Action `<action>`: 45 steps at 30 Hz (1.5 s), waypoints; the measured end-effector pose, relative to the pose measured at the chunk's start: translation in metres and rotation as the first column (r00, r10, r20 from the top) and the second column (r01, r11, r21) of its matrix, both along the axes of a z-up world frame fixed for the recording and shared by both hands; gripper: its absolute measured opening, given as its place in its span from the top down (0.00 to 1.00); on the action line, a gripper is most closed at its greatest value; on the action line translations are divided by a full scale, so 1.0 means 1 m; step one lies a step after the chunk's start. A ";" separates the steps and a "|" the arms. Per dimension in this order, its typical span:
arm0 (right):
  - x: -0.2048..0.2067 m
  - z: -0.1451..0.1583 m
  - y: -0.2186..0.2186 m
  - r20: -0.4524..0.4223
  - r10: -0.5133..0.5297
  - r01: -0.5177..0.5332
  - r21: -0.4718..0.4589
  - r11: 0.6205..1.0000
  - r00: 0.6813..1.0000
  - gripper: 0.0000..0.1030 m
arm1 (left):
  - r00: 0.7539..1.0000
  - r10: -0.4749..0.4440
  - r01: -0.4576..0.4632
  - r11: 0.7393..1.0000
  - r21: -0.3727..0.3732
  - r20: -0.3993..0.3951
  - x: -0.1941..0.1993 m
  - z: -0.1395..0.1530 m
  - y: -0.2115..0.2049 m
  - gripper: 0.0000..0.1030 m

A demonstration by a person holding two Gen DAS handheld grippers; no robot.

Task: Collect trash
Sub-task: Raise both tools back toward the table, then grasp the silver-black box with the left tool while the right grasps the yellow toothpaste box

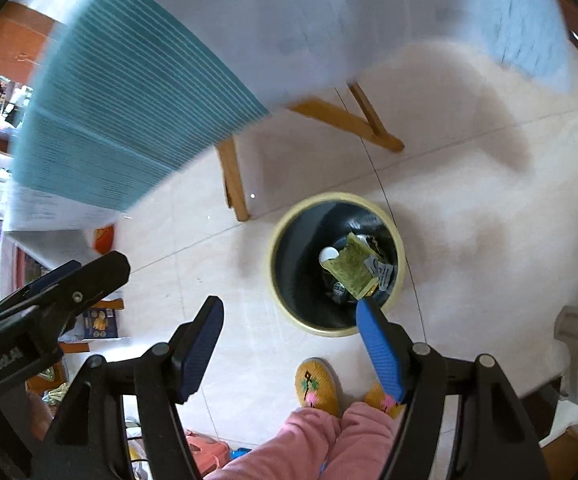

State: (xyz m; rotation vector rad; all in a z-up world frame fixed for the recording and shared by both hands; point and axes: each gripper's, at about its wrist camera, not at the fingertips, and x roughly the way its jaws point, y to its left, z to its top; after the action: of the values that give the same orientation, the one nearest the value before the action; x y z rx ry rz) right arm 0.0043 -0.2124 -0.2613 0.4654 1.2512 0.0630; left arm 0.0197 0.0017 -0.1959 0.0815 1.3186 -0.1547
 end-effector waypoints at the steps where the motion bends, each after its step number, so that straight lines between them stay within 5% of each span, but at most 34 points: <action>1: -0.002 0.016 0.000 0.013 0.007 -0.007 -0.001 1.000 1.000 0.33 | 1.000 -0.003 0.003 1.000 -0.004 0.004 -0.002 0.010 0.001 0.15; 15: -0.010 0.182 0.000 0.182 0.130 -0.120 -0.065 0.991 0.975 0.33 | 0.984 0.068 -0.054 0.995 -0.086 0.167 0.003 0.170 0.010 0.15; 25: 0.011 0.266 -0.003 0.341 0.243 -0.216 -0.116 0.969 0.908 0.33 | 0.920 0.186 -0.162 0.982 -0.097 0.345 0.029 0.262 0.031 0.15; 36: 0.082 0.292 0.004 0.412 0.233 -0.187 -0.150 0.971 0.881 0.33 | 0.923 0.137 -0.114 0.990 -0.085 0.359 0.106 0.273 0.059 0.15; 45: 0.183 0.282 0.029 0.402 0.114 -0.045 -0.176 0.983 0.908 0.33 | 0.965 0.006 0.025 0.993 -0.115 0.261 0.259 0.231 0.088 0.03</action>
State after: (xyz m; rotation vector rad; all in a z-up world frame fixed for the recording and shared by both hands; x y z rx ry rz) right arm 0.1877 -0.1838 0.0204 0.2403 0.8497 0.1211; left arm 0.2791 0.0894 0.0349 0.0076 1.0441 -0.2222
